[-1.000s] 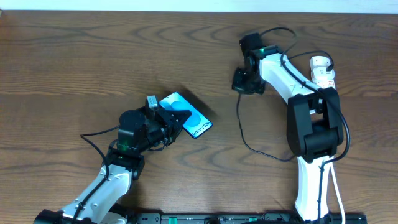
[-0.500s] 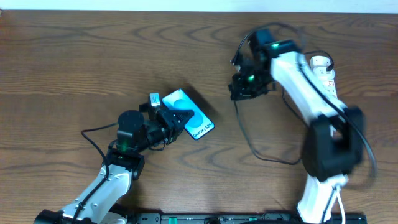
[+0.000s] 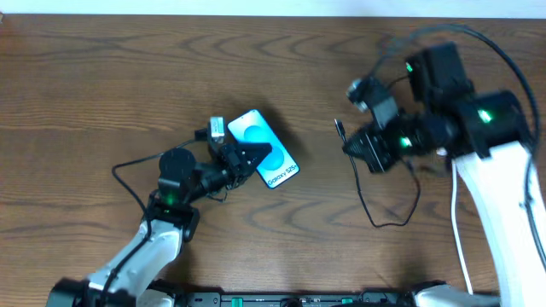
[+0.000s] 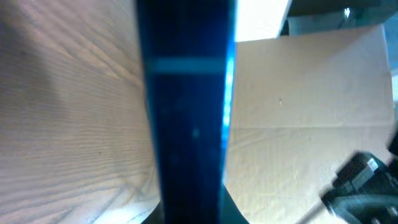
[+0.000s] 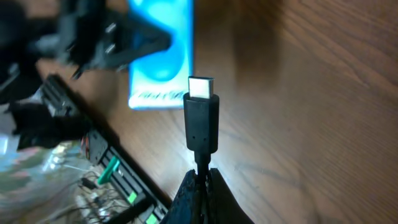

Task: Plug charger to phone and switch on socket
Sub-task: 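Bring the USB-C plug to the phone's bottom port with the right gripper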

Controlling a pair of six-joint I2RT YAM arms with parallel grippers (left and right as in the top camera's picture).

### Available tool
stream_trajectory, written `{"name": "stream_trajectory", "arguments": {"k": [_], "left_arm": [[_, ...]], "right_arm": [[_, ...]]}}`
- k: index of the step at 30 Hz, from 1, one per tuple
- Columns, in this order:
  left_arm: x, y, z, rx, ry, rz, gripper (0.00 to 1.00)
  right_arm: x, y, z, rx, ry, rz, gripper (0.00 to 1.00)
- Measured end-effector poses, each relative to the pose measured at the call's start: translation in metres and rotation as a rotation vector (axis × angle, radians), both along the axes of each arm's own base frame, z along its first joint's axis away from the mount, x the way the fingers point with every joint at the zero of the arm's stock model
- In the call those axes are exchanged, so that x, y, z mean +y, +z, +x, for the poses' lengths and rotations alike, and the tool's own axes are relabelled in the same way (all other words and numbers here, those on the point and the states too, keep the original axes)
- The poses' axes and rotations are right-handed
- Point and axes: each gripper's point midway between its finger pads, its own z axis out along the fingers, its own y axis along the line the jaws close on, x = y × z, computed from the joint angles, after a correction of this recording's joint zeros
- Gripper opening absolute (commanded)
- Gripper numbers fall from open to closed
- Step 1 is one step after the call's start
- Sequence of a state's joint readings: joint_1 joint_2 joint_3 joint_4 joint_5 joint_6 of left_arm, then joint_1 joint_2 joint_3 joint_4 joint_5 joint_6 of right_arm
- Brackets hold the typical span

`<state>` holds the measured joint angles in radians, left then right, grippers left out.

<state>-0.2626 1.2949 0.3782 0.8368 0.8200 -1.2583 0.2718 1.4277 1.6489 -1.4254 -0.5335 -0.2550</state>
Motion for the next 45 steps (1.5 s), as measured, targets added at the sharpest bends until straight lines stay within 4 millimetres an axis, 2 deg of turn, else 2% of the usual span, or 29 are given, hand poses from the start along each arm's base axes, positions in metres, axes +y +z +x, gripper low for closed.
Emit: {"name": "stream_trajectory", "arguments": {"k": [2, 4, 8, 13, 16, 20, 27, 45], "left_arm": [[-0.005, 0.009, 0.006, -0.047, -0.029, -0.009, 0.07], [-0.011, 0.025, 0.013, -0.127, -0.064, -0.028, 0.07], [-0.021, 0.051, 0.018, -0.265, -0.136, -0.057, 0.07], [-0.026, 0.044, 0.018, -0.249, -0.181, -0.056, 0.07], [-0.027, 0.041, 0.017, -0.242, -0.194, -0.056, 0.07], [-0.027, 0.042, 0.016, -0.244, -0.200, -0.056, 0.07], [-0.027, 0.042, 0.016, -0.243, -0.201, -0.057, 0.07], [-0.027, 0.042, 0.017, -0.216, -0.195, -0.069, 0.07]], "right_arm": [[-0.003, 0.002, -0.016, -0.017, 0.016, 0.006, 0.01], [-0.005, -0.006, -0.032, -0.019, 0.033, 0.007, 0.01], [0.001, -0.046, -0.054, 0.015, 0.071, 0.005, 0.01], [0.021, -0.098, -0.066, 0.074, 0.096, 0.009, 0.01], [0.035, -0.112, -0.069, 0.074, 0.109, 0.023, 0.01], [0.048, -0.113, -0.062, 0.038, 0.086, 0.039, 0.01], [0.057, -0.108, -0.048, -0.010, 0.029, 0.052, 0.01], [0.058, -0.107, -0.046, -0.004, -0.002, 0.056, 0.01]]}}
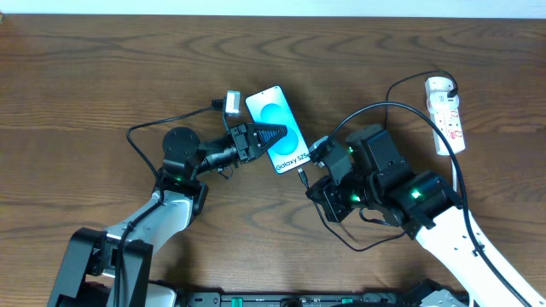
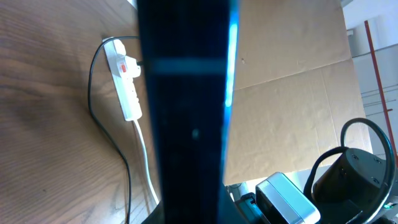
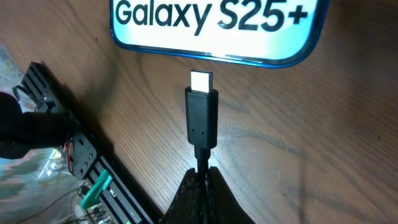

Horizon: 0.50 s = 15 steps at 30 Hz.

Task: Plug charger to phone and switch on socket
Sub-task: 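Bring the USB-C plug to the phone's bottom port with the right gripper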

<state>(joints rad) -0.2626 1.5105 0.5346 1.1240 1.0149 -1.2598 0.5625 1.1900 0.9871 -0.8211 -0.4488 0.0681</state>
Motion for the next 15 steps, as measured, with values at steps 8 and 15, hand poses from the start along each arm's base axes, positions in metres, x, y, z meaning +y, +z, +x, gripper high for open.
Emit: {"name": "stream_trajectory", "arguments": {"k": [8, 15], "left_arm": [[0.0010, 0.0002, 0.0026, 0.028, 0.015, -0.012, 0.07], [0.0014, 0.0002, 0.0037, 0.047, 0.021, -0.019, 0.07]], "right_arm": [[0.0023, 0.0021, 0.0009, 0.013, -0.019, 0.018, 0.01], [0.0031, 0.0026, 0.0007, 0.018, -0.021, 0.024, 0.01]]}}
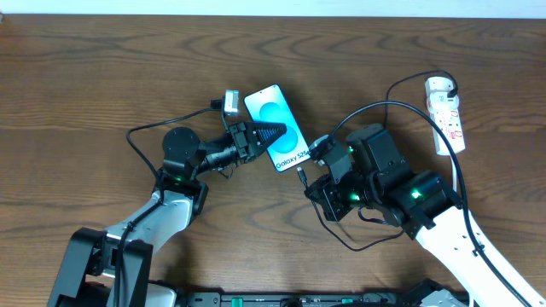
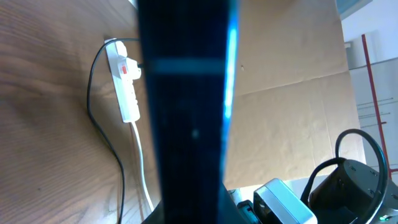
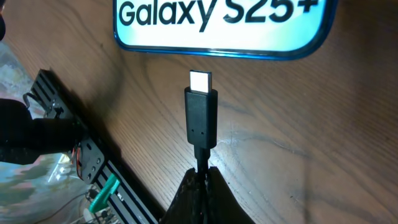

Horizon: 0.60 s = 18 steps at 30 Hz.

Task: Plug charger to phone and switch on socket
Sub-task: 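Bring the USB-C plug to the phone's bottom port with the right gripper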

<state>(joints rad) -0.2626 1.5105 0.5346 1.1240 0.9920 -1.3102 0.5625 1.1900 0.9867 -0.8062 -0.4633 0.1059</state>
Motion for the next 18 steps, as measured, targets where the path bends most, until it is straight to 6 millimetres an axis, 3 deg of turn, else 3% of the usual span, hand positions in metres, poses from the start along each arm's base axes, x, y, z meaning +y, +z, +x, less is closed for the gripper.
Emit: {"name": "stream_trajectory", "arguments": {"k": [18], "left_arm": [[0.0002, 0.0001, 0.0005, 0.003, 0.003, -0.002, 0.07]], "right_arm": [[0.0004, 0.0005, 0.0006, 0.009, -0.015, 0.006, 0.01]]}}
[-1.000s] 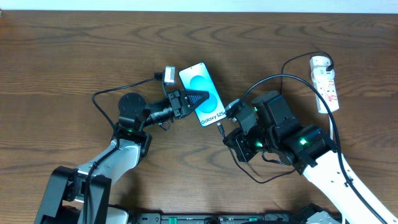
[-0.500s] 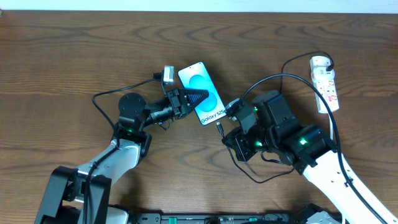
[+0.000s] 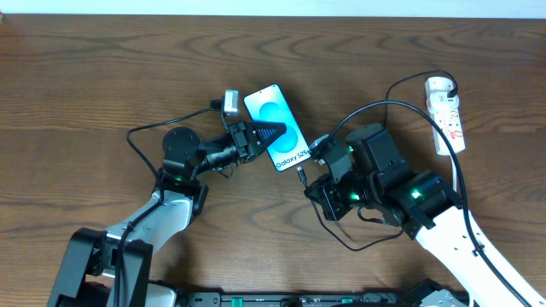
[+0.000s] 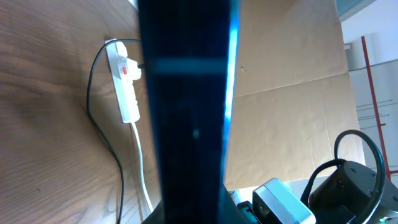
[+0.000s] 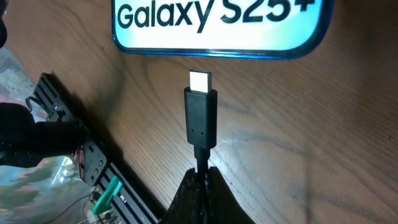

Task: Plug charger to phone and switch on socket
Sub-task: 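Bring the USB-C plug to the phone's bottom port with the right gripper, then push the USB-C plug up into the phone's bottom port with right gripper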

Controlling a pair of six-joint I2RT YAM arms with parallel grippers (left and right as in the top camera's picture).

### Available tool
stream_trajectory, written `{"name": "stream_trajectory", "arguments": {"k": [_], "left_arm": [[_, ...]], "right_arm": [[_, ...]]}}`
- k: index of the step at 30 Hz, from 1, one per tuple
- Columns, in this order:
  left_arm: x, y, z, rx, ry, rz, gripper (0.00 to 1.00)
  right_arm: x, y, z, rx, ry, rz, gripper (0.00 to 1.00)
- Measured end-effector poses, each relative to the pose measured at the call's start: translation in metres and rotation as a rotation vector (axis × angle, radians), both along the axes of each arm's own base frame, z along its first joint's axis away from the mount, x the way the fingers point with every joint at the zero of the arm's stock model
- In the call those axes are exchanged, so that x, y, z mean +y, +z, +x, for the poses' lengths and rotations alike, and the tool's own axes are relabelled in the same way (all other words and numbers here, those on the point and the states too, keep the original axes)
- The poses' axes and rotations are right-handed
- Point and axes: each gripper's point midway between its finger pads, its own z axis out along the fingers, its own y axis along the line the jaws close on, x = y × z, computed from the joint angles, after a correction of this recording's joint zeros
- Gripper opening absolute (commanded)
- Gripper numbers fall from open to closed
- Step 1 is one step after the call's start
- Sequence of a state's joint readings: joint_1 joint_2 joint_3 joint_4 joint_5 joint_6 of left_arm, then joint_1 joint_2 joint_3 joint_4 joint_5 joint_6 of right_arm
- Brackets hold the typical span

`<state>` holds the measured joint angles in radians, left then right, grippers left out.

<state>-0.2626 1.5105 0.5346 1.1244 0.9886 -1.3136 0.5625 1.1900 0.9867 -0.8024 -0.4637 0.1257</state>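
Observation:
The phone (image 3: 278,126), screen lit blue with "Galaxy S25+", is held tilted by my left gripper (image 3: 263,134), shut on its left edge. In the left wrist view the phone (image 4: 186,106) fills the middle as a dark upright band. My right gripper (image 5: 200,177) is shut on the black charger cable just behind its USB-C plug (image 5: 200,118). The plug's metal tip points at the bottom edge of the phone (image 5: 217,25), with a small gap between them. In the overhead view the plug (image 3: 301,176) sits just below the phone's lower right corner. The white socket strip (image 3: 446,111) lies at the far right.
The black charger cable (image 3: 388,107) loops from the socket strip over my right arm and down to the table in front of it. A cardboard wall (image 4: 292,99) stands beyond the table. A black rail (image 5: 87,155) with green clips runs along the near table edge.
The plug and phone edge stand almost as before; the phone's bottom edge has shifted slightly left in the right wrist view. Both grippers keep their holds.
At first my left gripper held the phone lower left on the table and my right gripper held the plug far off at the right. Then the phone stood nearer the middle with the plug just below its bottom edge. It has stayed there since.

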Motion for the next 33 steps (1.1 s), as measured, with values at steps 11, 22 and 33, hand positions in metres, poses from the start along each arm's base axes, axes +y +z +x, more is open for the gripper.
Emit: {"name": "stream_trajectory", "arguments": {"k": [11, 22, 33], "left_arm": [[0.0002, 0.0000, 0.0006, 0.003, 0.004, -0.001, 0.07], [0.0005, 0.0000, 0.0012, 0.003, 0.007, -0.001, 0.08], [0.0019, 0.0002, 0.0045, 0.024, 0.028, -0.011, 0.07]], "right_arm": [[0.0012, 0.0015, 0.0019, -0.008, -0.002, 0.007, 0.01], [0.0018, 0.0021, 0.0028, -0.002, -0.015, 0.013, 0.01], [0.0026, 0.0032, 0.0042, -0.005, -0.020, 0.019, 0.01]]}}
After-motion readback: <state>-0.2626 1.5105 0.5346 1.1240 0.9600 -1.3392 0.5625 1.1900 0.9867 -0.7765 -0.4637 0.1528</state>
